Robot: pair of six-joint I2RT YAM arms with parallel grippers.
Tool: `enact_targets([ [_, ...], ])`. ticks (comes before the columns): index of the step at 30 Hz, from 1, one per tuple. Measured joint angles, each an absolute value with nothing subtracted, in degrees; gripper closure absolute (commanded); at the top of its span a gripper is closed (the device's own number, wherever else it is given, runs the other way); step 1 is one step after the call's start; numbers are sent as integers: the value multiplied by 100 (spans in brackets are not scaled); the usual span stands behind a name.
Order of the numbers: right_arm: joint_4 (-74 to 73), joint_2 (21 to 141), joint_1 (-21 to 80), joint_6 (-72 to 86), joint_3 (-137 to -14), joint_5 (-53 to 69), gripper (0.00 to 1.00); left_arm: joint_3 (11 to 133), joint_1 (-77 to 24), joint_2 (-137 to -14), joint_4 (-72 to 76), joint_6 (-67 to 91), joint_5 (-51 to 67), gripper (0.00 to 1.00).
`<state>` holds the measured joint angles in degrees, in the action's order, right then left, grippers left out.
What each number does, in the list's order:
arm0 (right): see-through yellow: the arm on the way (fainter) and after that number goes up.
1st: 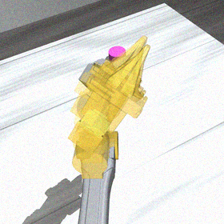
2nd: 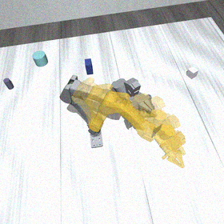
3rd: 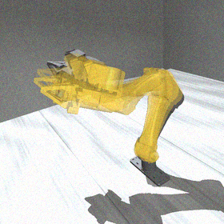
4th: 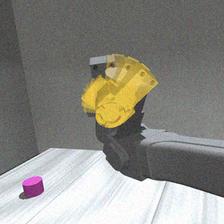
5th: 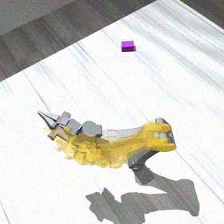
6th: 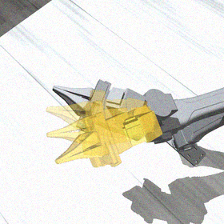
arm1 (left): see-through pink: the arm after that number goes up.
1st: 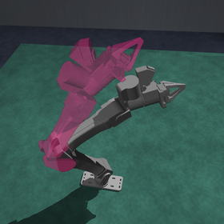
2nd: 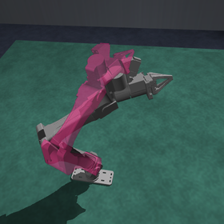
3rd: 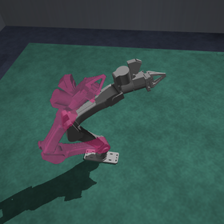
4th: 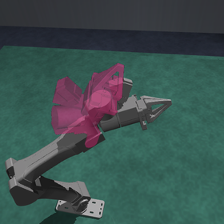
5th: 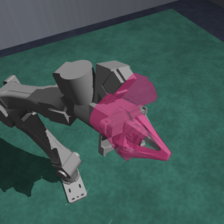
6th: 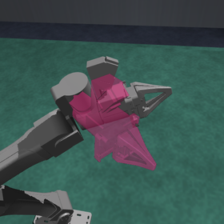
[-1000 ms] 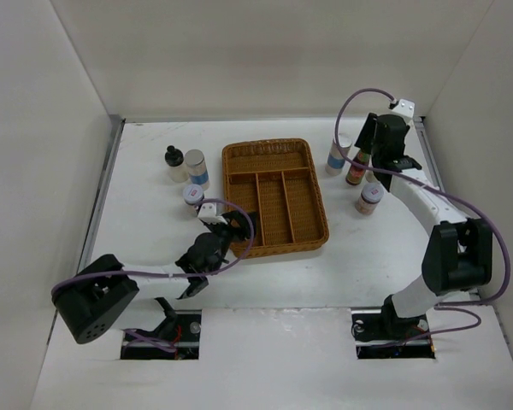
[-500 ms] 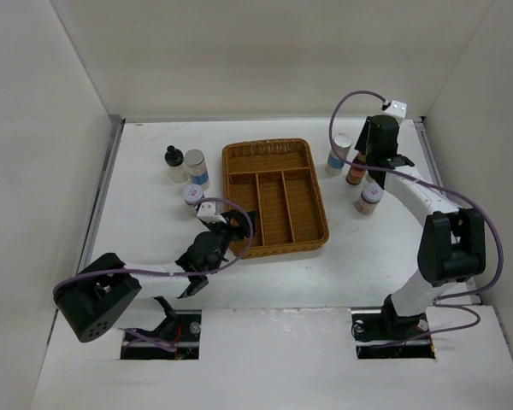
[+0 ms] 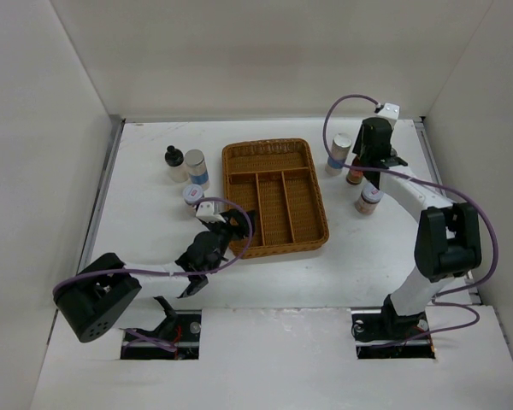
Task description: Organize the condiment bottles
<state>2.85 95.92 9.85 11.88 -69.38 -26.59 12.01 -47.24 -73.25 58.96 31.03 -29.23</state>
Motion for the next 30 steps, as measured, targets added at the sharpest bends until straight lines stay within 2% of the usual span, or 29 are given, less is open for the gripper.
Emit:
enact_targets([
  [8,215,9161,1087,1046,-6740,-3037,79,1201,-4700,-7325,5898,3127,-2919,26],
  [15,185,7658,1372,810,-6770,-3267,78,1197,-4676,-7295,5898,3153,-2921,27],
  [19,222,7264,1820,663,-7153,-3334,78,1114,-4615,-7122,5902,3190,-3017,30],
  [23,360,7701,2373,652,-7745,-3170,79,1052,-4530,-6938,5767,3214,-3406,29],
  [30,440,9435,3205,733,-8696,-2770,80,1011,-4399,-6657,5531,3301,-3739,29],
])
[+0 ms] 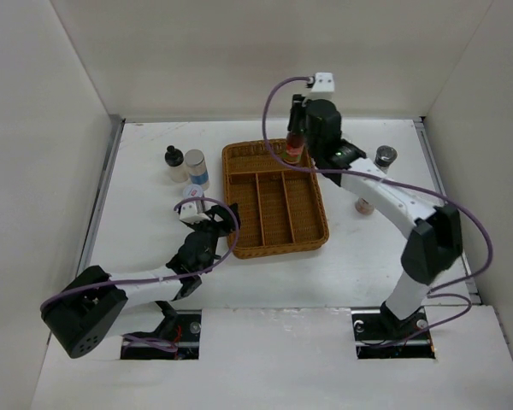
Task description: Organize the condiment bottles
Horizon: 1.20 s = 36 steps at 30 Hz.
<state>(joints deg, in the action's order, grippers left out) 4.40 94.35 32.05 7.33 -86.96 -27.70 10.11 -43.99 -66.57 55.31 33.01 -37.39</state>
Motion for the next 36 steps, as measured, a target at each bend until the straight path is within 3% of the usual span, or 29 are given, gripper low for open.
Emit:
enact_targets([
  [11,272,11622,3507,749,-10221,-2541,80,1009,-4379,-6661,5461,3356,-3732,28],
  [36,814,11970,3553,819,-9721,-2565,77,1009,-4379,-6724,5461,3393,-3573,28],
])
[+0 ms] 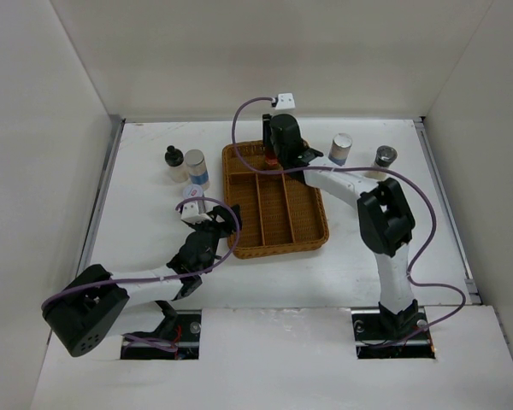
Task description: Organize the condiment bottles
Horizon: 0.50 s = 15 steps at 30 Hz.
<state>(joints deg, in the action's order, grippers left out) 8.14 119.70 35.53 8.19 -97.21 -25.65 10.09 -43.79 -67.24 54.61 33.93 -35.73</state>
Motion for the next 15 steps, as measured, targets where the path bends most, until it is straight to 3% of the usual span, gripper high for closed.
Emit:
enact_targets([
  [4,1039,11970,3603,827,-9596,-2628,74,1009,-4379,-6724,5461,3395,-3566,28],
  [11,1251,11966,3610,930,-9474,-2657,35,1009,-4379,-6724,5461,3398,-3538,28],
  [15,1243,11920,3623,989,-9354,-2648,25,1009,-4379,-6724,5461,3398,-3533,28],
])
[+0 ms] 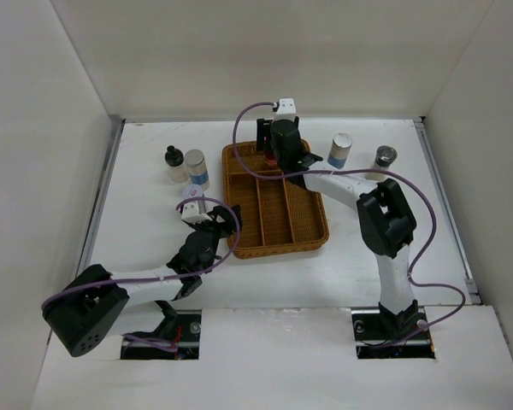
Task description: Organize the condiment bottles
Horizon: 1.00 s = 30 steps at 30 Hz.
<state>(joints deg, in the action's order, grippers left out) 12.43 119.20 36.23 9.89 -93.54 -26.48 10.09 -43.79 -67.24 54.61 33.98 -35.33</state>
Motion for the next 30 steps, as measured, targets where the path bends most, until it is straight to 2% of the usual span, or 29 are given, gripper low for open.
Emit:
enact_targets([
  [6,1236,11279,3636,1033,-8938,-2591,12,1009,-4379,-6724,5461,3409,-3527,28],
  [12,1444,9819,3564,1050,-8014,-2545,7,1009,-4379,-6722,5463,3415,-3514,28],
  [17,1542,8947,2801,1127,-7207,-2563,0,1009,-4379,-6722,5461,3433,-3509,28],
  [22,1177,9275,1837,1199,-7116,-2637,0,1009,-4379,-6753,5463,3441,-3507,28],
  [30,517,10287,1632,1227,-7365,-2399,0,1009,-4379,-6888,5461,3472,-3461,28],
])
